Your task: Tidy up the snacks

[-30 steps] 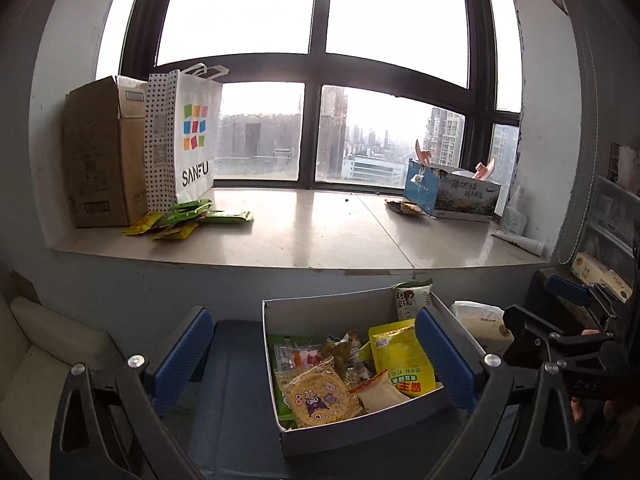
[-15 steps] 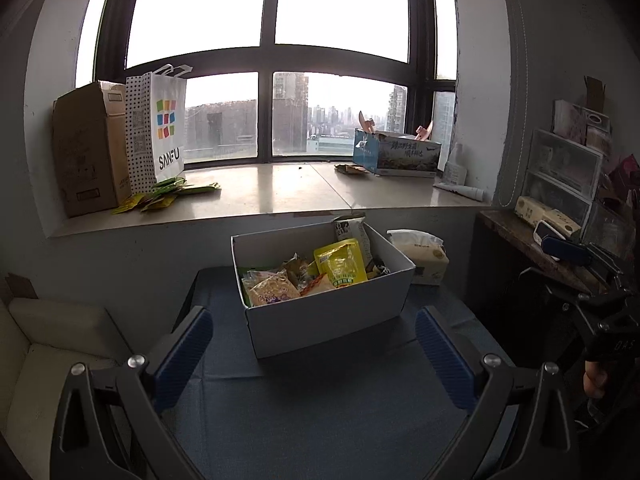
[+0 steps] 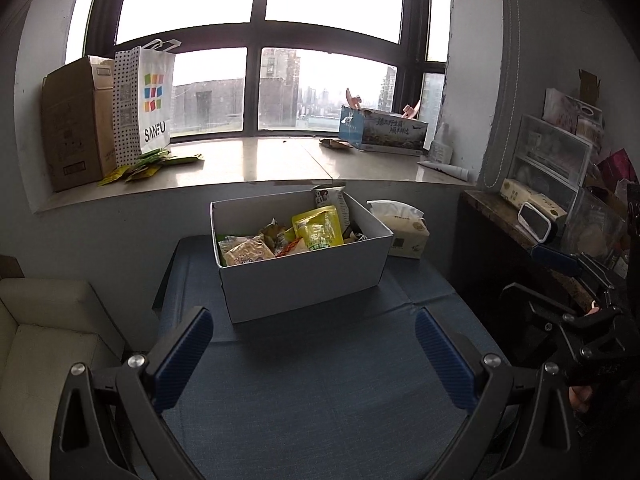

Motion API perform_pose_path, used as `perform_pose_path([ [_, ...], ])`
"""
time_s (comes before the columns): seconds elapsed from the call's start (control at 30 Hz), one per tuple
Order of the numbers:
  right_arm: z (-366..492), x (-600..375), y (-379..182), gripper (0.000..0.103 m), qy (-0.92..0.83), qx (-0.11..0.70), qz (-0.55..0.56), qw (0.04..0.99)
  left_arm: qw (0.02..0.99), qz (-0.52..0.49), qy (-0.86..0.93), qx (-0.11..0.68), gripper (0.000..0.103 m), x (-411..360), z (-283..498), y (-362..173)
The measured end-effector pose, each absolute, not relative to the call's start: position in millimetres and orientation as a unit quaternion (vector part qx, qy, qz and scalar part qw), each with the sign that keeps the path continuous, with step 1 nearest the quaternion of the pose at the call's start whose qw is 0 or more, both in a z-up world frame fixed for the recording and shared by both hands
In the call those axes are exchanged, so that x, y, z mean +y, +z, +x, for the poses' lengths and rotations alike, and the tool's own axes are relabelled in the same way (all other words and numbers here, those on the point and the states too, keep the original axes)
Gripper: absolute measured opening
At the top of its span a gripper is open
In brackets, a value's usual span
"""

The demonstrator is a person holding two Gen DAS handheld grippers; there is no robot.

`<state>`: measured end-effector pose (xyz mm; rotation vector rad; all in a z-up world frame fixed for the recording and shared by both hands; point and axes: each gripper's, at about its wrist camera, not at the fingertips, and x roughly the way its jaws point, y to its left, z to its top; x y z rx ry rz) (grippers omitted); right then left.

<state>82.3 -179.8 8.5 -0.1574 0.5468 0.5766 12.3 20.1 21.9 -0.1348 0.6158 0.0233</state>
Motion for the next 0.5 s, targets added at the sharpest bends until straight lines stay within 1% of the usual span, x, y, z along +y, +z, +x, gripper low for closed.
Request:
perform_pose_path([
  [0.5, 80.2, -175.4, 6.8, 0.103, 0.287, 0.268, -0.082, 0.916, 0.950, -0.060, 0.003, 0.307, 0.103, 17.1, 15.5, 21.2],
])
